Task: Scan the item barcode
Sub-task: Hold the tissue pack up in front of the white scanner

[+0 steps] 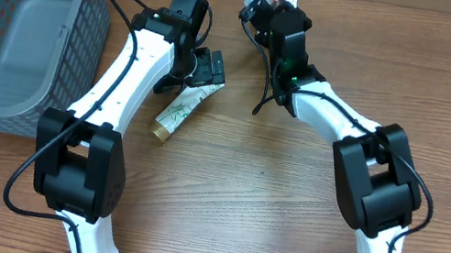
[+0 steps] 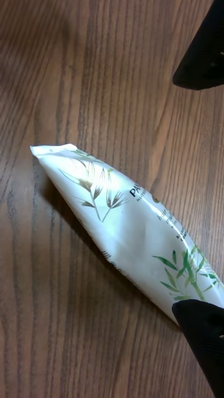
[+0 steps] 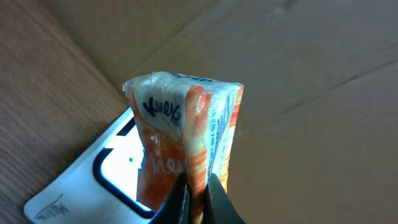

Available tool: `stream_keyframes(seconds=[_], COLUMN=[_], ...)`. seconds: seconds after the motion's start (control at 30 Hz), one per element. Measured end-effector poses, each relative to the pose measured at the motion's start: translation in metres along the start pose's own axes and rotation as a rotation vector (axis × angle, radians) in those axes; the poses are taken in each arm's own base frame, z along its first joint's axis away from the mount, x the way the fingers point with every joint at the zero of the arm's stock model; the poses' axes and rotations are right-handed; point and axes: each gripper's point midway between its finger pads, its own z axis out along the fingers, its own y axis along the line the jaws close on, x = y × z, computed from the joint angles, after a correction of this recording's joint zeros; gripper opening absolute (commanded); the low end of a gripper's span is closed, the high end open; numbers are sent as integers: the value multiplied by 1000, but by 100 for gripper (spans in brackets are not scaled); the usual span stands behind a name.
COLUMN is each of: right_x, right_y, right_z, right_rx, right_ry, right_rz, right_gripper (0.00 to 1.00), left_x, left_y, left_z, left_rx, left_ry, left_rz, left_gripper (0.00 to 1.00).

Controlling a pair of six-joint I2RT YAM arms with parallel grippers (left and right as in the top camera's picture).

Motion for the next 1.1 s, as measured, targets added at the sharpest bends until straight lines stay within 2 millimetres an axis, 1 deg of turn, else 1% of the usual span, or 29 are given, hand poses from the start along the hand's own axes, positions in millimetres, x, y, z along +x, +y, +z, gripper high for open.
stream_keyframes(seconds=[0.07,0.13,0.23,0.33,0.6,0.83,0.93,1.07,1.1], right_x=[10,21,29,37,33,35,41,45,50], right_y=[2,-3,-12,-13,-8,-11,-23,-63,-74], right_z=[5,9,12,14,14,14,14,14,13], right_rx=[-3,5,18,6,-22,-3,57,193,216], right_ry=[12,27,37,50,24,41,80,154,184], right_rz=[-4,0,7,5,61,123,179,301,334], right_gripper=[4,4,4,4,4,4,4,4,4], left_x=[0,0,0,0,0,0,0,0,0], left_y=[0,0,0,0,0,0,0,0,0], left_z=[0,0,0,0,0,0,0,0,0], left_rx=[0,0,0,0,0,0,0,0,0], left_ry=[0,0,0,0,0,0,0,0,-1], left_rz=[0,0,0,0,0,0,0,0,0], left_gripper=[100,100,100,100,100,100,100,100,100])
